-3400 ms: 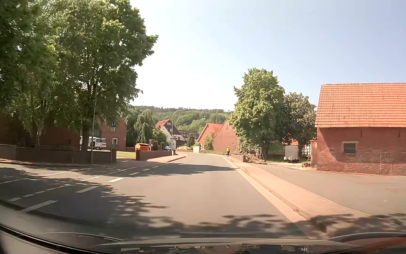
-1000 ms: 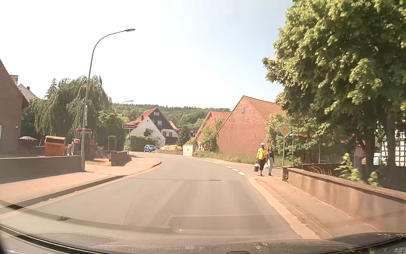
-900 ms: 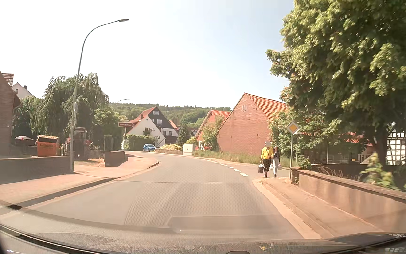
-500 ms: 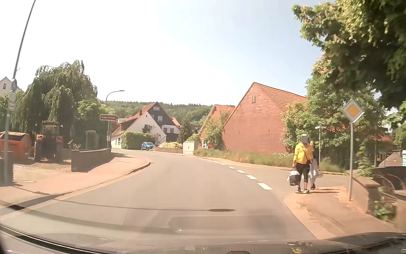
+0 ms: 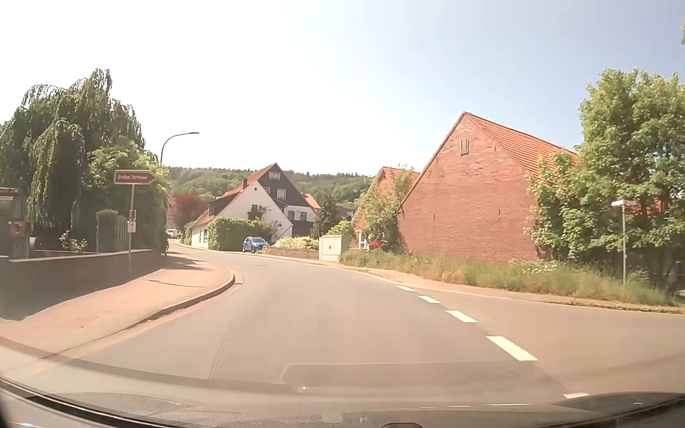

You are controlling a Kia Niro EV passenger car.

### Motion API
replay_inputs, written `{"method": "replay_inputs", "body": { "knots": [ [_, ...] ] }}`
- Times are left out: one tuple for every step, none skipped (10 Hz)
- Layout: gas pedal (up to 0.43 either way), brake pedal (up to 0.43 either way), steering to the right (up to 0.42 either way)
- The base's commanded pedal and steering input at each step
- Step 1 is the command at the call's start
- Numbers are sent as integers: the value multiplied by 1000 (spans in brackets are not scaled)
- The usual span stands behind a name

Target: Follow the waypoints while adhering to traffic rules and regulations

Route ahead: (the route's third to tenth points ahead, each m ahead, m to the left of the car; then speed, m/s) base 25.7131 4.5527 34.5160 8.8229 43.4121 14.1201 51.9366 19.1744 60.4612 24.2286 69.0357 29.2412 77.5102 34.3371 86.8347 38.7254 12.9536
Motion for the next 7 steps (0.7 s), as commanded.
{"method": "replay_inputs", "body": {
  "knots": [
    [177, 0, -34],
    [177, 0, -36],
    [177, 0, -40],
    [189, 0, -47],
    [189, 0, -52],
    [189, 0, -58],
    [197, 0, -63]
  ]
}}
